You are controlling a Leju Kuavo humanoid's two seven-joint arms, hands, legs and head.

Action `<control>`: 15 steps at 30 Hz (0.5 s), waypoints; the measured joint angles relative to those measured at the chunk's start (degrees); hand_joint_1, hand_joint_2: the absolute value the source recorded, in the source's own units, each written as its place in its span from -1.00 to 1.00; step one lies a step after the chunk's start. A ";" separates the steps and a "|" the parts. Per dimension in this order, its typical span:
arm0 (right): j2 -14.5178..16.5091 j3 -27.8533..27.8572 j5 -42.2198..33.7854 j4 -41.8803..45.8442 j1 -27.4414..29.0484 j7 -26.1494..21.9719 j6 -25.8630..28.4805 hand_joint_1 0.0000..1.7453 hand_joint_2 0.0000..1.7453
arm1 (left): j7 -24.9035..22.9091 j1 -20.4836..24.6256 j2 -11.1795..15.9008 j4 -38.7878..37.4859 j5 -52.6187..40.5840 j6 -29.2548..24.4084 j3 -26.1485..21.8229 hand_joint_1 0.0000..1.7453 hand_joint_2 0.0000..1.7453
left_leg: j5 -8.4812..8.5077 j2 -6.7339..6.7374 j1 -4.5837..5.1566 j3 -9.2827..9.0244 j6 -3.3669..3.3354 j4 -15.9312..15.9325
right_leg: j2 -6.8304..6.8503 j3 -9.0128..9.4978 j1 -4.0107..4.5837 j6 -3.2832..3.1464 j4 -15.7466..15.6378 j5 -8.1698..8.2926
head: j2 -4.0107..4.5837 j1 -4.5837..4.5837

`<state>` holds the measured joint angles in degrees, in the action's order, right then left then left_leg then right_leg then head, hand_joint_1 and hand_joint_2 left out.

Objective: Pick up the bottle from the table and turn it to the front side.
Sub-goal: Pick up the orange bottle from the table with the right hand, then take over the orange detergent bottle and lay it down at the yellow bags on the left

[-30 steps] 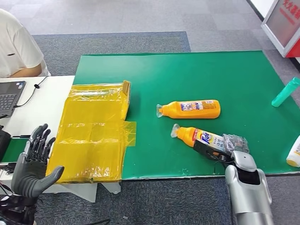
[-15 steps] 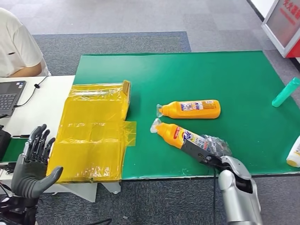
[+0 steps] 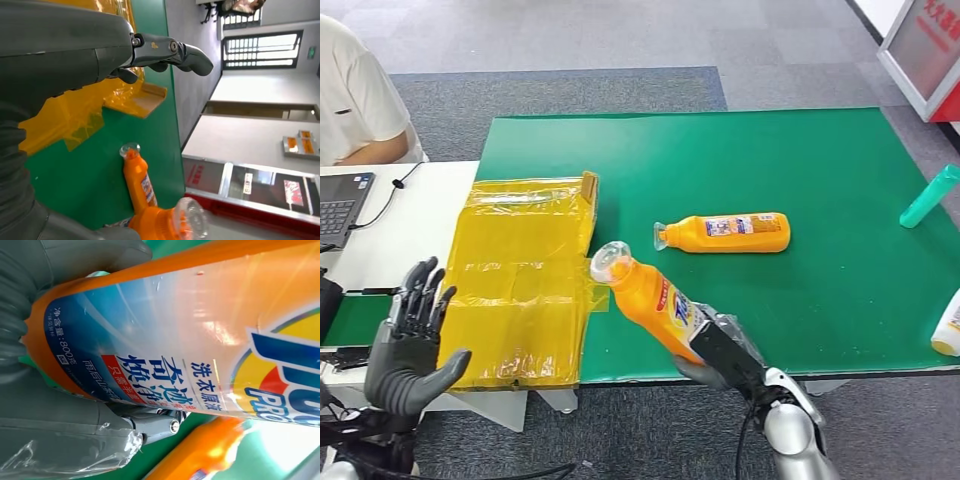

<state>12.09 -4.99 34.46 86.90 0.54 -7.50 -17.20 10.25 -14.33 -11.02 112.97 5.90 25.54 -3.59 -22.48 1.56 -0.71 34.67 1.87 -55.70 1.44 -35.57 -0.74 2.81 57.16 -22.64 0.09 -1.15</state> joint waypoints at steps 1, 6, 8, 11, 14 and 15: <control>0.00 -1.22 -1.36 0.17 0.12 -0.22 0.17 1.00 1.00 | -0.30 0.54 0.06 -0.48 -0.68 -0.91 1.65 -1.00 1.00 | 0.01 0.00 0.00 0.00 0.00 0.00 | 0.00 0.01 0.00 0.00 0.00 0.01 | 0.00 0.01; 0.14 -6.49 -4.68 0.36 -1.39 -0.36 2.49 1.00 1.00 | -2.76 4.48 0.33 -3.70 3.52 -4.87 10.07 -1.00 1.00 | 0.06 0.00 0.01 0.01 -0.02 0.00 | 0.00 0.03 -0.01 -0.01 0.00 0.09 | 0.01 -0.01; 0.19 -8.38 -5.63 0.35 -2.48 -0.36 3.69 1.00 1.00 | -3.18 5.72 0.90 -5.40 8.35 -4.73 12.85 -1.00 1.00 | 0.09 0.00 0.01 0.00 -0.02 0.00 | 0.00 0.03 -0.01 -0.01 0.00 0.11 | 0.00 -0.01; 0.20 -10.79 -6.72 0.36 -3.63 -0.88 4.86 1.00 1.00 | -3.08 6.42 1.96 -7.53 12.01 -4.17 16.64 -1.00 1.00 | 0.11 0.00 0.01 0.00 -0.02 0.00 | 0.00 0.01 -0.01 -0.02 0.00 0.11 | 0.00 0.00; 0.20 -12.66 -7.49 0.61 -4.13 -1.67 5.66 1.00 1.00 | -3.26 6.75 2.92 -9.06 14.32 -4.37 20.03 -1.00 1.00 | 0.10 0.00 0.01 0.02 -0.02 0.00 | 0.00 -0.01 -0.01 -0.02 0.00 0.09 | 0.00 -0.01; 0.20 -13.24 -7.70 0.79 -4.26 -1.90 5.86 1.00 1.00 | -3.50 6.87 3.19 -9.50 15.31 -4.65 21.08 -1.00 1.00 | 0.10 0.00 0.01 0.03 -0.02 0.00 | 0.00 -0.01 -0.01 -0.02 0.00 0.09 | 0.00 0.00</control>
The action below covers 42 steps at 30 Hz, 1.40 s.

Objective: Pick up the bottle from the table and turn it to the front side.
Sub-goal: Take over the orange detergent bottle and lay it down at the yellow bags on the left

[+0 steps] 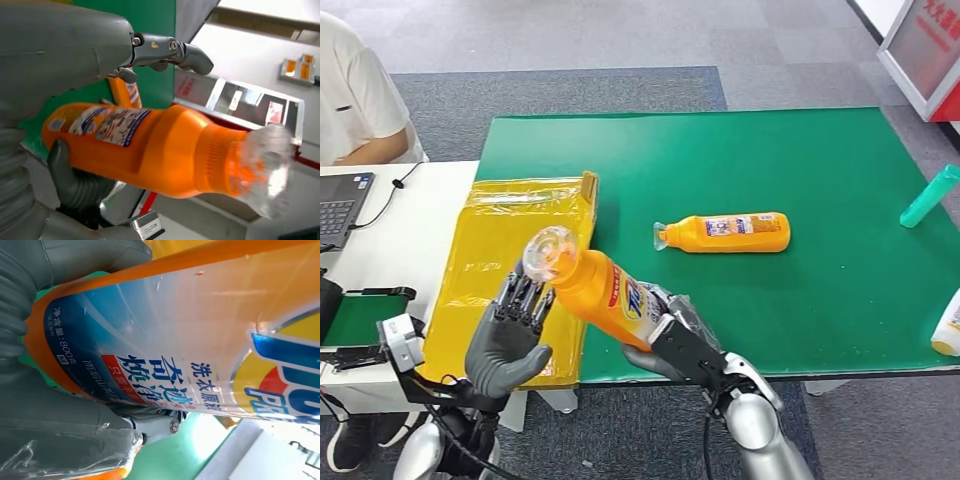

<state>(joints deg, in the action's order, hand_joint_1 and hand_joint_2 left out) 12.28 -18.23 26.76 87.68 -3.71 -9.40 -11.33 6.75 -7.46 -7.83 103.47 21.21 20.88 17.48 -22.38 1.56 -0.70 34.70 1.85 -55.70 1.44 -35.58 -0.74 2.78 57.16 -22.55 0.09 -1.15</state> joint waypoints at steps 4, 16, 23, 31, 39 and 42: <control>0.00 -2.00 -0.31 0.93 -0.31 -0.80 0.78 1.00 1.00 | -0.75 0.15 0.89 -1.57 3.30 -1.14 3.41 -1.00 1.00 | -0.02 0.00 0.00 0.02 -0.01 0.00 | 0.00 -0.01 0.00 -0.01 0.00 -0.02 | 0.00 0.00; -0.62 -5.35 0.50 6.06 1.14 -2.50 2.71 1.00 1.00 | 0.34 1.00 2.66 -2.55 0.99 -6.87 8.29 -1.00 1.00 | -0.01 0.00 0.00 0.03 0.00 0.00 | 0.00 -0.02 0.00 -0.01 0.00 -0.02 | 0.00 0.00; -1.32 -5.92 0.10 6.66 2.71 -2.07 2.22 1.00 1.00 | -0.66 3.26 2.29 -2.52 -8.12 -8.69 9.00 -1.00 1.00 | -0.01 0.00 0.00 0.03 0.00 0.00 | 0.00 -0.02 0.00 -0.01 0.00 -0.02 | 0.00 -0.01; -1.49 -6.54 -1.00 3.19 2.63 -2.13 2.12 1.00 1.00 | -0.16 5.84 1.14 -2.53 -13.20 -7.13 10.22 -1.00 1.00 | -0.01 0.00 0.00 0.03 0.00 0.00 | 0.00 -0.02 0.00 -0.01 0.00 -0.01 | 0.00 0.01; -1.49 -6.74 -2.27 -2.72 0.32 -2.63 3.69 1.00 1.00 | 0.18 8.78 -0.20 -3.16 -17.04 -5.67 11.48 0.71 1.00 | 0.01 0.00 0.00 0.03 -0.01 0.00 | 0.00 -0.02 0.00 0.01 0.00 0.01 | 0.00 -0.01; -1.49 -6.76 -2.39 -3.69 -0.06 -2.75 3.94 1.00 1.00 | 0.26 9.02 -0.21 -3.73 -16.25 -5.35 11.48 1.00 1.00 | 0.01 0.00 0.00 0.03 -0.01 0.00 | 0.00 -0.02 0.00 0.01 0.00 0.01 | 0.00 -0.01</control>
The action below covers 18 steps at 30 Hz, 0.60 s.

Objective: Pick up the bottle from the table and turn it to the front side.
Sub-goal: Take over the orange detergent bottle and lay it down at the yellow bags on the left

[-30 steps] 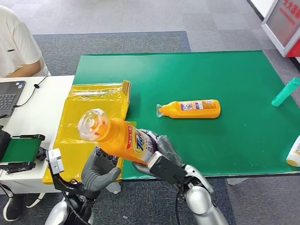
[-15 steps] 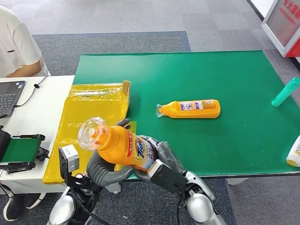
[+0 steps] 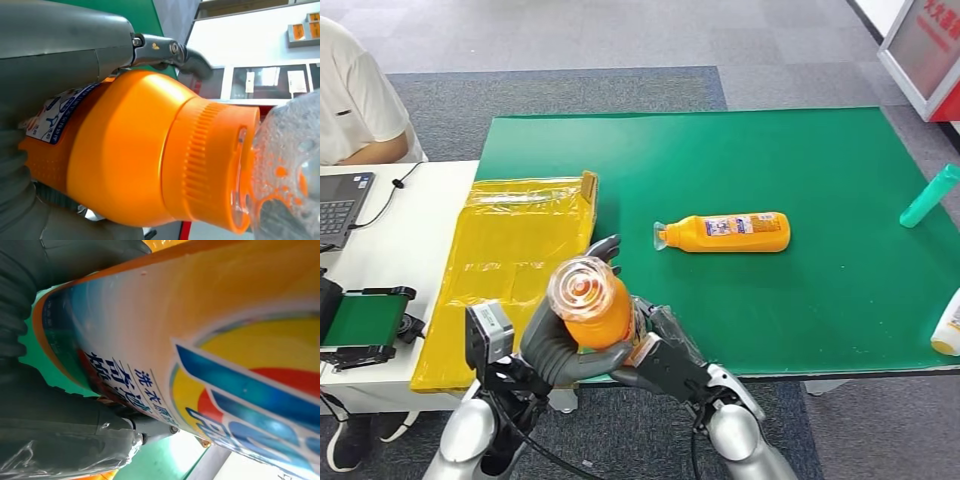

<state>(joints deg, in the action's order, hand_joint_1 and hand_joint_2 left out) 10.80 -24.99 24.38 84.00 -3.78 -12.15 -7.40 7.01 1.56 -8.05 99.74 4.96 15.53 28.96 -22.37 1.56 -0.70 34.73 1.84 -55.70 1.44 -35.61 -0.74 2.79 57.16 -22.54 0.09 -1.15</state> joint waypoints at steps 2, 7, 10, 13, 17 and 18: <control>0.00 -0.01 -0.04 -0.35 -0.05 -0.01 0.09 1.00 1.00 | 0.04 0.06 0.03 -0.46 0.61 0.07 -0.05 1.00 1.00 | 0.00 0.00 0.00 0.00 0.00 0.00 | 0.00 0.00 0.00 0.00 0.00 0.00 | 0.00 0.01; 0.00 -0.07 -0.04 -0.75 -0.01 0.03 0.34 1.00 1.00 | 0.05 0.03 0.07 -1.27 2.13 0.12 -0.62 1.00 1.00 | -0.01 0.00 0.00 0.01 0.00 0.00 | 0.00 0.00 0.00 0.00 0.00 -0.01 | 0.00 -0.01; 0.00 -0.25 0.01 -0.80 0.05 0.10 0.83 1.00 1.00 | 0.05 -0.08 0.07 -1.59 2.50 0.15 -1.04 1.00 1.00 | -0.01 0.00 0.00 0.02 0.00 0.00 | 0.00 0.00 0.00 0.00 0.00 -0.01 | 0.00 0.00; 0.00 -0.32 0.06 -0.81 0.21 0.15 1.24 0.93 1.00 | 0.05 -0.26 0.07 -1.83 2.55 0.23 -1.27 1.00 1.00 | 0.00 0.00 0.00 0.02 0.00 0.00 | 0.00 0.01 0.00 0.00 0.00 -0.01 | 0.00 -0.01; 0.01 -0.33 0.31 -0.78 0.55 0.15 1.68 -0.96 1.00 | -0.10 -0.51 0.07 -1.97 2.17 0.61 -1.39 1.00 1.00 | 0.00 0.00 0.00 0.02 0.00 0.00 | 0.00 0.01 0.00 0.00 0.00 -0.01 | 0.00 0.00; 0.02 -0.34 0.44 -0.73 0.61 0.18 1.77 -1.00 1.00 | -0.19 -0.61 0.07 -2.00 2.02 0.74 -1.38 1.00 1.00 | 0.00 0.00 0.00 0.02 0.00 0.00 | 0.00 0.00 0.00 0.00 0.00 -0.01 | 0.00 0.00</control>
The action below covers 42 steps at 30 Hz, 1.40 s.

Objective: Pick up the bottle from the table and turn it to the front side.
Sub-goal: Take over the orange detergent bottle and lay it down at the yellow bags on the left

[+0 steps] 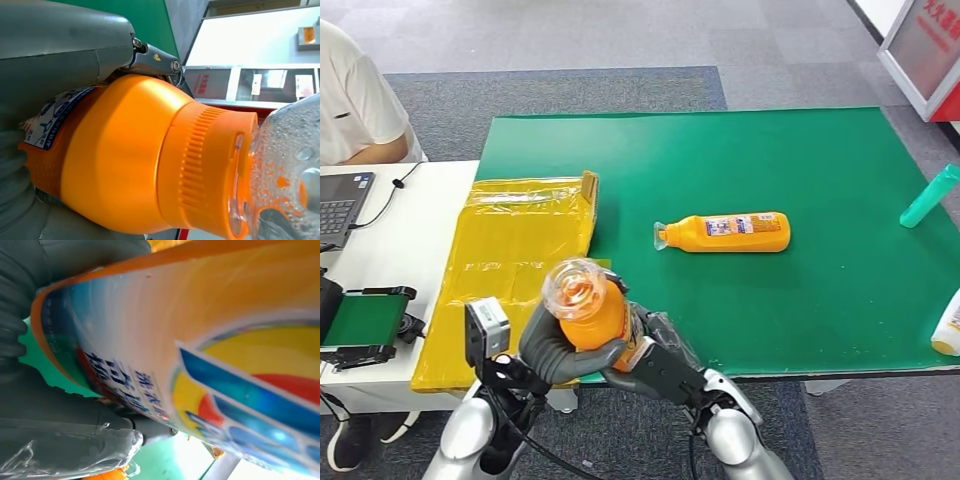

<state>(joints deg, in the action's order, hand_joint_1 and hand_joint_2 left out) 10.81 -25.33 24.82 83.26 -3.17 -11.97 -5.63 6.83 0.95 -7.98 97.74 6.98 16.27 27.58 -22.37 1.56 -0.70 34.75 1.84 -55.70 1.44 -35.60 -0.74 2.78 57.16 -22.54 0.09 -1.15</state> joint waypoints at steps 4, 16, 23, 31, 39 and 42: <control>0.01 -0.02 0.42 1.02 0.29 0.64 0.42 -1.00 1.00 | 0.42 -0.86 -0.20 -0.05 -1.98 -0.78 -0.03 1.00 1.00 | 0.00 0.00 0.00 0.00 0.00 0.00 | 0.00 -0.01 0.00 0.00 0.00 0.00 | 0.00 0.01; 0.09 6.04 2.67 14.39 6.22 2.93 0.02 -1.00 1.00 | 2.83 -3.82 -3.84 5.01 -35.03 -17.19 -12.38 1.00 1.00 | 0.00 0.00 0.00 0.01 0.00 0.00 | 0.00 -0.02 0.00 0.00 0.00 0.00 | 0.01 0.01; 0.57 8.22 2.43 21.67 8.68 3.55 -2.27 -1.00 1.00 | 2.45 -3.78 -5.03 7.72 -46.91 -17.69 -20.26 1.00 1.00 | -0.01 0.00 0.00 0.01 0.00 0.00 | 0.00 -0.02 0.00 0.00 0.00 -0.01 | 0.01 0.00; 0.79 8.94 -0.36 23.73 9.35 3.55 -5.47 -1.00 1.00 | -1.53 0.24 -3.06 4.67 -79.90 -18.20 -24.71 1.00 1.00 | 0.03 0.00 0.00 -0.01 0.02 0.00 | 0.00 -0.02 0.00 -0.03 0.00 0.03 | 0.00 0.01; 0.79 9.48 -3.57 23.64 9.03 3.15 -6.83 -1.00 1.00 | -6.93 5.87 6.51 -10.30 -95.58 -18.32 -22.74 1.00 1.00 | 0.10 0.00 -0.02 0.00 0.06 0.00 | -0.01 -0.06 0.02 -0.05 0.01 0.05 | 0.00 0.01; 0.79 9.67 -4.29 23.38 8.41 2.49 -7.37 -1.00 1.00 | -10.74 8.61 11.48 -16.49 -95.87 -17.65 -17.76 1.00 1.00 | 0.11 0.00 -0.02 0.01 0.05 0.00 | -0.01 -0.06 0.02 -0.05 0.01 0.05 | 0.00 0.02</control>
<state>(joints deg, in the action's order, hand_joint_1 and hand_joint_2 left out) 11.61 -15.66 20.52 106.64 5.25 -9.48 -13.00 -3.92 9.57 3.50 81.24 -88.89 -1.38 9.82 -22.26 1.57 -0.72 34.75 1.89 -55.70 1.43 -35.67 -0.72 2.73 57.17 -22.49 0.09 -1.14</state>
